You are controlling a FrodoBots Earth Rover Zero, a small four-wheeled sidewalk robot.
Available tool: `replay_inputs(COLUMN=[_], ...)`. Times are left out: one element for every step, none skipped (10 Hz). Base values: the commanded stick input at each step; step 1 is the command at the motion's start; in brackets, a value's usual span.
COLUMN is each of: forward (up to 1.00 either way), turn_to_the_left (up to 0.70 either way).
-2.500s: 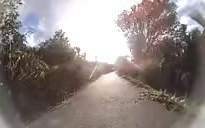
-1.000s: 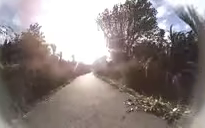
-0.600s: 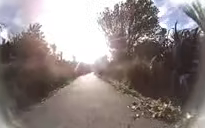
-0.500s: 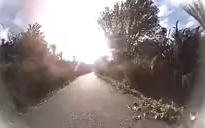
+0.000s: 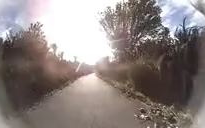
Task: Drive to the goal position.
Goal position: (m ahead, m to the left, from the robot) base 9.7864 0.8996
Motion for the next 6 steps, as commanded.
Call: replay_inputs(forward=[0.5,0.5,0.5,0.5,0.5,0.5], turn_to_the_left=[0.03,0.03,0.03,0.03,0.03,0.03])
